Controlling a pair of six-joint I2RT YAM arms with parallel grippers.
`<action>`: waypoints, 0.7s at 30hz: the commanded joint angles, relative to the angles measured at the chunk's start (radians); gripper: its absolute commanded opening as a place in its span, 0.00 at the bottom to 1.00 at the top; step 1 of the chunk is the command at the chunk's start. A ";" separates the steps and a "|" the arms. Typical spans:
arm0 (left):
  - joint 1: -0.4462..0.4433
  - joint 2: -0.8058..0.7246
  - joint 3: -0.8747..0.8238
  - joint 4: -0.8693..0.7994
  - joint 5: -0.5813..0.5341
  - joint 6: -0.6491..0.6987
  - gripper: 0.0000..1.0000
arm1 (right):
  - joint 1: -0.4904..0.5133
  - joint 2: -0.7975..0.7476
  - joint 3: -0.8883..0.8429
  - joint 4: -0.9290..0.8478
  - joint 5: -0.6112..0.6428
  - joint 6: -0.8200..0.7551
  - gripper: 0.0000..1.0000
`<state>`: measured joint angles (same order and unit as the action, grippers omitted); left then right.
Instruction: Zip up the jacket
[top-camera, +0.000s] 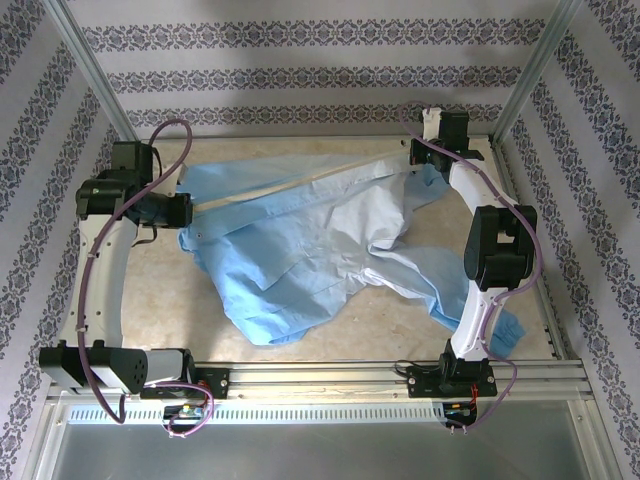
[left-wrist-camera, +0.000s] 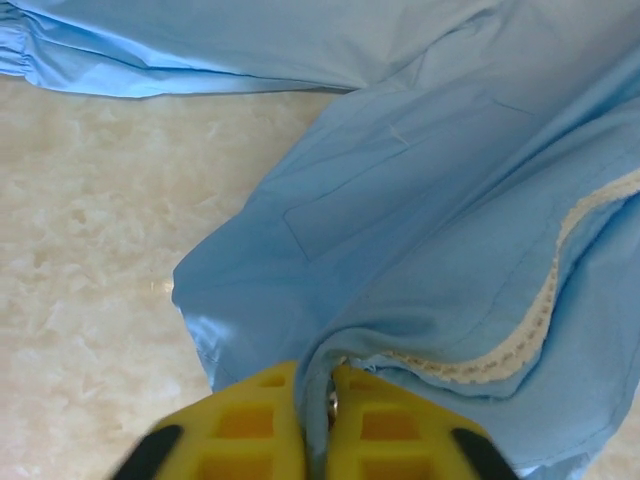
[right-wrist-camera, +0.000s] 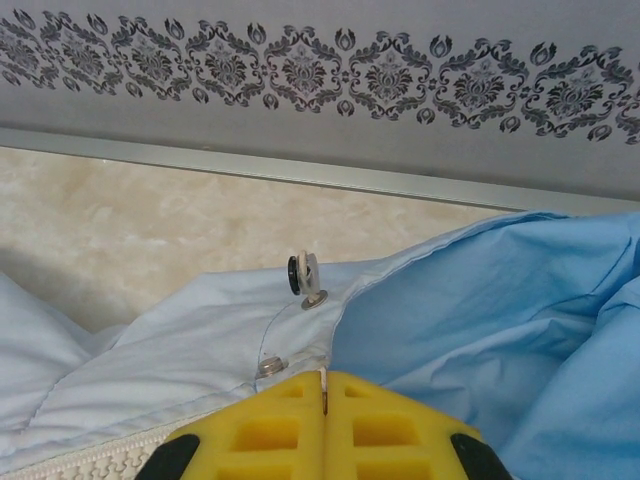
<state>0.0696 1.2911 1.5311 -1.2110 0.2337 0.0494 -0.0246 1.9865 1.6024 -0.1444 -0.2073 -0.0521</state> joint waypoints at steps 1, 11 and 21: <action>0.032 -0.042 -0.035 0.026 -0.120 0.009 0.39 | -0.034 -0.082 -0.029 0.050 0.090 0.013 0.22; 0.032 -0.181 -0.047 0.039 -0.154 -0.004 0.75 | -0.021 -0.280 -0.144 0.081 0.095 0.047 0.49; 0.032 -0.265 -0.068 0.116 -0.028 -0.031 0.89 | -0.018 -0.601 -0.407 0.130 0.106 0.095 0.57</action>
<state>0.0921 1.0603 1.4799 -1.1728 0.1345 0.0410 -0.0498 1.4719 1.2690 -0.0536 -0.1196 0.0113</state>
